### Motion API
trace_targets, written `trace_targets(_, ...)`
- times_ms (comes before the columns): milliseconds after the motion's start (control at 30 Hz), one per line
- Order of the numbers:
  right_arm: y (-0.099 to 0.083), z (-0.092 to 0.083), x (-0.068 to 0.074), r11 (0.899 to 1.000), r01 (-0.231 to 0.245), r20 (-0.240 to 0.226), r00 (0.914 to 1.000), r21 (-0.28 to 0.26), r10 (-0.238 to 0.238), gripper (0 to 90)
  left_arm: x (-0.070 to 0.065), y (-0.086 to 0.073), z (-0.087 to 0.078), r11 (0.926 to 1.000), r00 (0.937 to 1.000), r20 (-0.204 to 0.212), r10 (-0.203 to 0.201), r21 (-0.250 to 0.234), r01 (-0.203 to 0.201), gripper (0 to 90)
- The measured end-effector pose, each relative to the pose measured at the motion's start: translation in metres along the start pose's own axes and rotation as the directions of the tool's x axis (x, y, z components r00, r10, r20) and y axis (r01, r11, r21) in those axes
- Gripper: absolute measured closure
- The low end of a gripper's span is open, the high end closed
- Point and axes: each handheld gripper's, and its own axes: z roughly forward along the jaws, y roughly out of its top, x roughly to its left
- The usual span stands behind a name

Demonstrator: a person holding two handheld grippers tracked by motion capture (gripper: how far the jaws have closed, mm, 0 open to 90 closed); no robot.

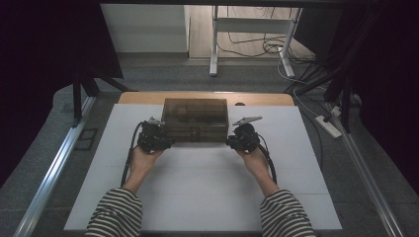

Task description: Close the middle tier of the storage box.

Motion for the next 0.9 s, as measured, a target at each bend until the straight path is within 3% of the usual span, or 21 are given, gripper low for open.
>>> trace_targets(633,-0.017,-0.02,-0.008,1.0,0.01,0.009,0.9999,-0.014,-0.01,68.9,-0.001,-0.013,-0.019,0.9991,0.9993,0.037,-0.005,-0.042,0.007,41.8)
trace_targets(900,-0.026,-0.029,-0.014,1.0,-0.01,0.011,0.9999,-0.027,0.011,67.5,-0.003,-0.021,-0.024,0.9984,0.9992,0.04,0.001,-0.057,0.001,40.5)
